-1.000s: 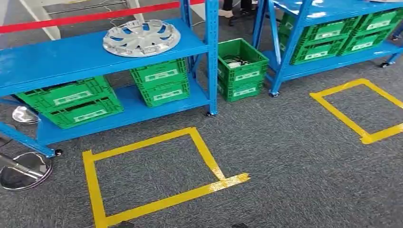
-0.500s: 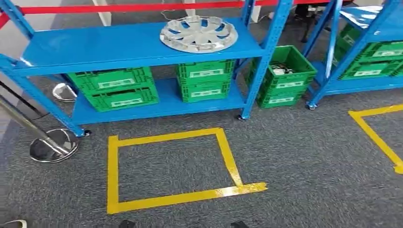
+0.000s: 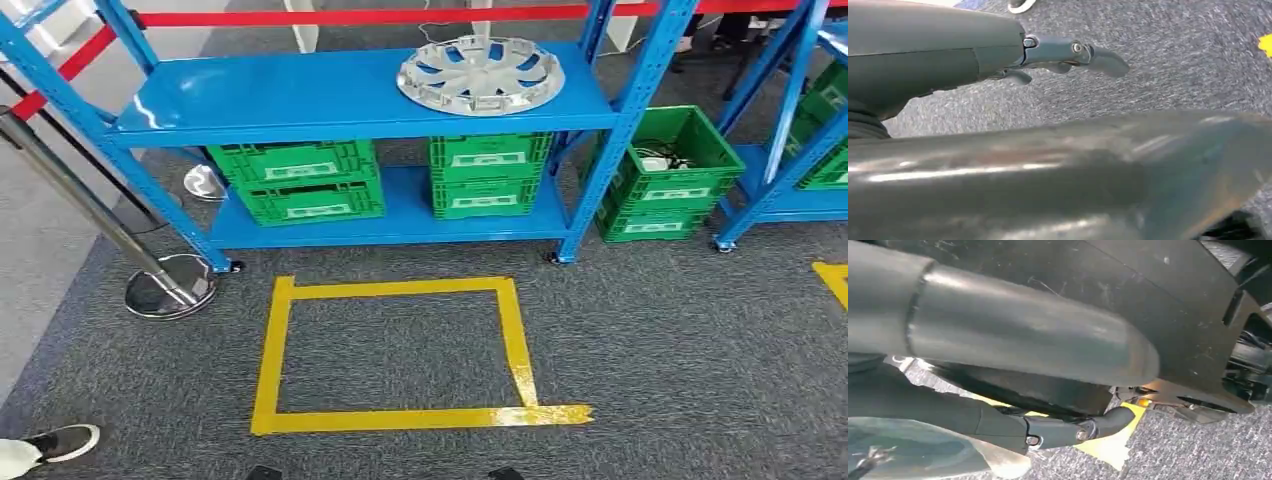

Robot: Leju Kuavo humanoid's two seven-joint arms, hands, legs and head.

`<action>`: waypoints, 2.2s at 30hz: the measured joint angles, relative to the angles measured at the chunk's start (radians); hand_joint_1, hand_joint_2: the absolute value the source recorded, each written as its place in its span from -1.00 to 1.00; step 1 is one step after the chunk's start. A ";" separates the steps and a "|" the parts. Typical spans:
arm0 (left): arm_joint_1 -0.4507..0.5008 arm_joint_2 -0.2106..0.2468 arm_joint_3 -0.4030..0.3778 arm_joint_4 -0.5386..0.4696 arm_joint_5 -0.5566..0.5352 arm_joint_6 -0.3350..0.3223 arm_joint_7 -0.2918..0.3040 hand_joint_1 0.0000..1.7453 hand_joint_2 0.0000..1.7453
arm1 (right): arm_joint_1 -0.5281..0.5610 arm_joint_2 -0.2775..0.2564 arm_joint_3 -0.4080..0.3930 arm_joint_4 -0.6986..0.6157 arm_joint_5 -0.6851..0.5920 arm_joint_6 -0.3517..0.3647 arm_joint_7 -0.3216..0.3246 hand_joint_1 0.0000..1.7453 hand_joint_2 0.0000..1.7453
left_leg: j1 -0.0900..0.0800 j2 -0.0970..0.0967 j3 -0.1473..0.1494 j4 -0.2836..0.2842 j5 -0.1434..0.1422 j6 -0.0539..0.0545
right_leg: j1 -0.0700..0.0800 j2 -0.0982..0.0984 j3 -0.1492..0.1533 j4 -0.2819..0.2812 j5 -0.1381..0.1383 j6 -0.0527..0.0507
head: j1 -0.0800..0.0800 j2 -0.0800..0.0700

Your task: Take the parts from the cabinet and place them on the table.

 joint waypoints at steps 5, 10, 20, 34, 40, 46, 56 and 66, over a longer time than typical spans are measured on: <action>0.005 0.000 0.000 0.000 -0.002 0.002 0.000 -1.00 -1.00 | 0.000 -0.001 -0.001 0.000 0.000 0.002 0.003 -1.00 -1.00 | -0.001 0.001 0.081 -0.174 0.138 0.017 | 0.004 -0.014 0.018 -0.001 -0.014 0.002 | 0.000 0.000; 0.006 0.001 0.000 0.000 -0.002 0.009 0.000 -1.00 -1.00 | 0.000 0.000 -0.003 0.000 -0.002 0.006 0.009 -1.00 -1.00 | -0.010 0.003 0.134 -0.288 0.115 0.053 | 0.008 -0.018 0.041 -0.013 0.000 0.040 | 0.001 0.000; 0.008 -0.002 0.002 0.000 -0.002 0.011 -0.001 -1.00 -1.00 | -0.008 -0.003 -0.003 0.000 -0.003 0.009 0.010 -1.00 -1.00 | 0.001 -0.001 0.225 -0.301 0.073 0.056 | 0.008 -0.019 -0.086 0.078 0.038 0.057 | 0.014 0.000; 0.007 0.000 0.003 0.001 -0.002 0.011 -0.003 -1.00 -1.00 | 0.001 -0.002 -0.004 0.002 -0.002 0.017 0.014 -1.00 -1.00 | 0.002 0.003 0.027 -0.048 0.024 0.006 | 0.007 -0.018 0.037 -0.006 -0.023 -0.009 | 0.002 0.000; 0.011 0.001 0.003 0.002 -0.013 0.019 -0.001 -1.00 -1.00 | 0.002 -0.002 -0.005 0.002 -0.002 0.013 0.020 -1.00 -1.00 | -0.012 0.003 0.079 -0.243 0.152 0.036 | 0.012 -0.017 0.061 -0.018 -0.061 0.019 | 0.000 0.000; 0.002 -0.002 0.003 0.002 -0.020 0.026 0.003 -1.00 1.00 | -0.005 -0.003 -0.007 0.002 -0.007 0.005 0.040 -1.00 1.00 | -0.003 0.005 0.106 -0.272 0.142 0.062 | 0.013 -0.018 -0.077 0.238 -0.187 0.038 | 0.002 0.000; 0.004 0.000 0.003 0.002 -0.031 0.016 0.039 -1.00 1.00 | -0.011 -0.006 -0.010 0.002 -0.002 -0.002 0.098 -1.00 1.00 | -0.006 -0.005 0.132 -0.246 0.104 0.044 | -0.006 -0.011 -0.005 0.006 -0.009 0.052 | 0.002 0.000; 0.004 -0.003 0.003 0.002 -0.035 -0.003 0.043 -1.00 -1.00 | -0.014 -0.006 -0.013 0.002 0.001 -0.018 0.062 -1.00 1.00 | -0.006 -0.005 0.139 -0.259 0.108 0.034 | -0.005 -0.012 -0.002 0.004 -0.013 0.045 | 0.002 0.000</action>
